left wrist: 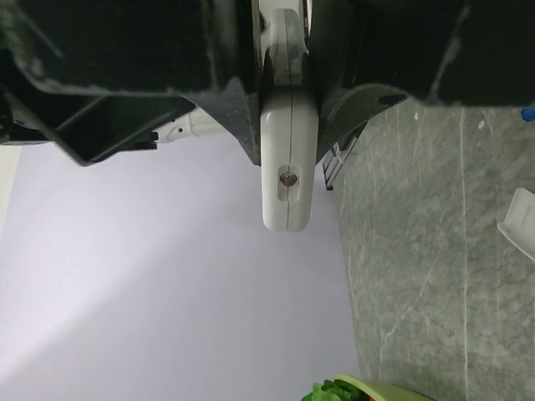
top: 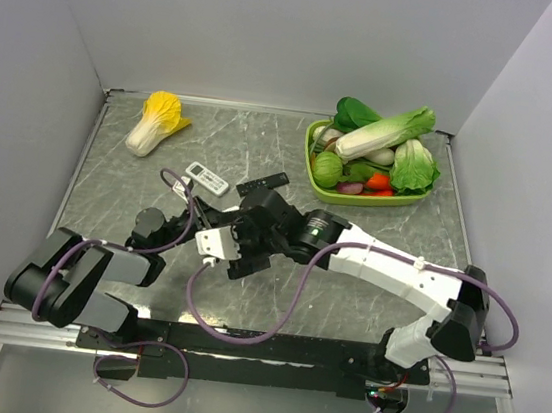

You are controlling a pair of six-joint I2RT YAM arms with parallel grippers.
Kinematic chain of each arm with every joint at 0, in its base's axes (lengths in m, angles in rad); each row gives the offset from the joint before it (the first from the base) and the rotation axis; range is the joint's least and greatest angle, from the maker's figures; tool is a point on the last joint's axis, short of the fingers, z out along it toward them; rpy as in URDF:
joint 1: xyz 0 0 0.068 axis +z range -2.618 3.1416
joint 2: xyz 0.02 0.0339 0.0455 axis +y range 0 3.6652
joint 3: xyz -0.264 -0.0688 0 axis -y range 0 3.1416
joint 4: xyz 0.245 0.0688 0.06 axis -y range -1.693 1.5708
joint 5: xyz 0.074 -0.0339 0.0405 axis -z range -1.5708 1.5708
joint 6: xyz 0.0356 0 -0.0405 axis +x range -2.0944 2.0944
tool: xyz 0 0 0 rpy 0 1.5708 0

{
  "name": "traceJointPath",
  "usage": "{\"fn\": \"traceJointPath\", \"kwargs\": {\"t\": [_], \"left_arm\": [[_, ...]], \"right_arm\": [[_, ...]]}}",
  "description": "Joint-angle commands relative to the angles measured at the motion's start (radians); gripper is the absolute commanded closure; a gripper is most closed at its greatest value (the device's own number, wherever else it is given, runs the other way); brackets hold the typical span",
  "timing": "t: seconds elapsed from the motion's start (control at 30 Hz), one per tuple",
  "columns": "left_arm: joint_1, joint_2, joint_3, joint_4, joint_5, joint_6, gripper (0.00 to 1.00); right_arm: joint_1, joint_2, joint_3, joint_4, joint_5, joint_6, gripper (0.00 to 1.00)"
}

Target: Load the batteries into the remote control

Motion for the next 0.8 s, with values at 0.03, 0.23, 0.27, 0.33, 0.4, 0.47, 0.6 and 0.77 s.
{"fn": "traceJointPath", "kwargs": {"t": [0.03,0.23,0.27,0.33,0.4,0.47,0.6,0.77], "left_arm": [[-0.004,0.019,0.004,0.59,0.015,0.028,0.98],[-0.004,-0.004,0.01,0.568,0.021,0.051,0.99],[-0.002,-0.01,0.012,0.552,0.021,0.056,0.99],[-0.002,-0.028,0.016,0.535,0.026,0.068,0.99],[-0.002,-0.054,0.024,0.499,0.029,0.077,0.98],[-0.002,-0.073,0.027,0.47,0.032,0.091,0.98],[-0.002,-0.12,0.038,0.404,0.036,0.111,0.99],[-0.002,-0.129,0.041,0.409,0.038,0.102,0.99]], "right_arm": [[-0.045,-0.145,0.012,0.109,-0.132,0.174,0.16],[-0.175,-0.249,-0.069,0.254,-0.261,0.556,0.11],[-0.193,-0.266,-0.086,0.271,-0.261,0.618,0.1],[-0.239,-0.281,-0.149,0.325,-0.273,0.784,0.11],[-0.261,-0.31,-0.201,0.368,-0.29,0.923,0.11],[-0.287,-0.35,-0.295,0.454,-0.341,0.996,0.13],[-0.315,-0.396,-0.44,0.6,-0.396,1.178,0.16],[-0.353,-0.409,-0.574,0.765,-0.428,1.325,0.19]]}}
